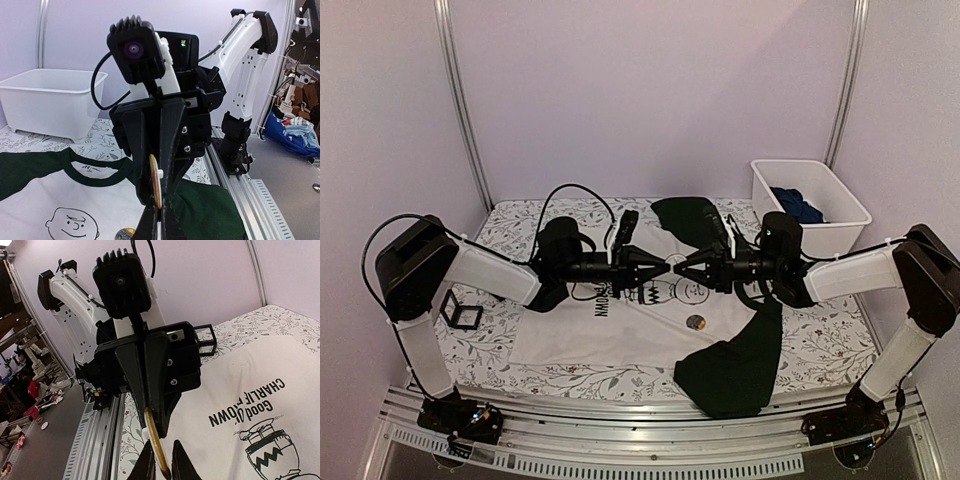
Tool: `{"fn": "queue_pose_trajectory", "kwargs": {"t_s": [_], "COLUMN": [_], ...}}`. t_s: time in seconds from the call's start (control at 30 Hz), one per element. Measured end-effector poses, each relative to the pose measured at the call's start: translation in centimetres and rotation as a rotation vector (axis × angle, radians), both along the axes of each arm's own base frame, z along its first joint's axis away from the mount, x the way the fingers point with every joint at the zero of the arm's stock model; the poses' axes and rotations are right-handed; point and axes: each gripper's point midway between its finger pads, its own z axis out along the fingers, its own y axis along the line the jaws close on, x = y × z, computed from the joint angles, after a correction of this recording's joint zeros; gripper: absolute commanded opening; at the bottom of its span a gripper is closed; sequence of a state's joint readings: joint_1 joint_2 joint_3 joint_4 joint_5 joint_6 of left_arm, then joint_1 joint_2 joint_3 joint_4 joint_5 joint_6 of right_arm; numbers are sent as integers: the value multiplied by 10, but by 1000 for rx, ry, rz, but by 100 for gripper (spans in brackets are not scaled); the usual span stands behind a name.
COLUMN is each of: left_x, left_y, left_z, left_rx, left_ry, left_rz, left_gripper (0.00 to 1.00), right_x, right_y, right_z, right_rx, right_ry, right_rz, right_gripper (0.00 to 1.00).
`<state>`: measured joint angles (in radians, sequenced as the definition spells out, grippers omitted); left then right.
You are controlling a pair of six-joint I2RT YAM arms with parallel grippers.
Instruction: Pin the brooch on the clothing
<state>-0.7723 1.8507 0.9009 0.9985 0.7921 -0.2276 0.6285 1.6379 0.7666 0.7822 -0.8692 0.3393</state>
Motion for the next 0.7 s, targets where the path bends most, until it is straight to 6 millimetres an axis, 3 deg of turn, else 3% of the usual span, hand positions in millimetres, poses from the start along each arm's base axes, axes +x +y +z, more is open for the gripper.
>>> {"fn": "queue_pose_trajectory", "kwargs": {"t_s": [0.57,0.7], "left_x": [3,3], "left_y": [1,1], "left_z": [-7,-8], "left_rx": [25,28], "left_ry": [-9,-22], "left_rz": [11,12], "left_gripper": [0,0], "right_x": [2,3], "right_y": [4,5], "right_z": [-7,-8], "right_rx": [-30,-39], "right_ry": [41,51], "right_rz": [18,26], "right_gripper": [6,19]}}
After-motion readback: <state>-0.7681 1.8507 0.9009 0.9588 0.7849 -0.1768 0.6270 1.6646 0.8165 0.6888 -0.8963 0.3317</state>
